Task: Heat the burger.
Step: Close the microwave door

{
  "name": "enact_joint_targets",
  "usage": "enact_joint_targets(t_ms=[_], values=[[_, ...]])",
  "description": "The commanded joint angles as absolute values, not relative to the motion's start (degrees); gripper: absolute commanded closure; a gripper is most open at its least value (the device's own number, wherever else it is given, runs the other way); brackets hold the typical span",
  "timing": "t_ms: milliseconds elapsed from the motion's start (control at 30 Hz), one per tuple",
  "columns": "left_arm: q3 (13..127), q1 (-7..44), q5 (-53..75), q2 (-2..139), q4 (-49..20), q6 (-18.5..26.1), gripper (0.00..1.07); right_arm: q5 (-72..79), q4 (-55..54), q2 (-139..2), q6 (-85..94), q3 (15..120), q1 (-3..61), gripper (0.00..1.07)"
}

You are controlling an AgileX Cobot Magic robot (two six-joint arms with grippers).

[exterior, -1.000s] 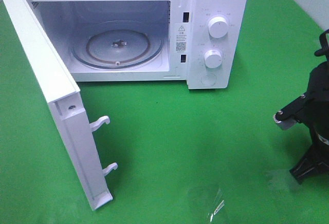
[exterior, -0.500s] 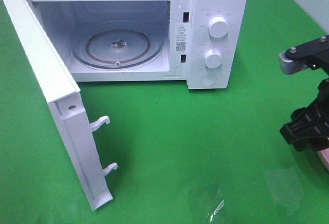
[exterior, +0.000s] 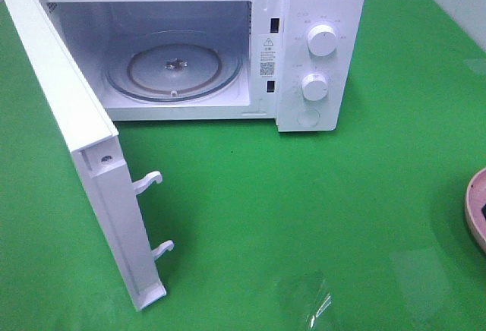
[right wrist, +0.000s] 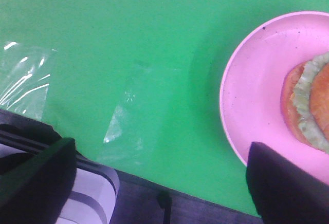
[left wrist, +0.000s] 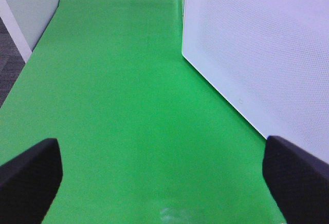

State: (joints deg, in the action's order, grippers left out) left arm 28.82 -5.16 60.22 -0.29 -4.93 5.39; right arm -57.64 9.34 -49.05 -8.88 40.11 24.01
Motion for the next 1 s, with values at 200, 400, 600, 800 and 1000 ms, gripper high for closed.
enact_joint_targets(t_ms=[200,400,600,800,1000], values=[[28.59,-5.16,59.42,-1.15,-5.04,5.33,0.09,-58.79,9.34,-34.21,-8.88,33.46,23.78,0.26],[28.59,-5.16,59.42,-1.15,-5.04,5.33,0.09,-58.96,9.11,-24.69,-10.03,31.17,23.78,0.28],[28.59,-5.16,59.42,-1.15,-5.04,5.33,0.09,-58.04,7.73,-14.67,-10.03,28.93,19.88,0.31],[28.59,-5.16,59.42,-1.15,-5.04,5.33,0.09,-57.41,5.67,-5.84,-6.88,28.93,14.55,0.31],[28.59,-5.16,59.42,-1.15,-5.04,5.33,0.09,-57.58,5.04,1.83,-7.16,28.53,8.59,0.31]])
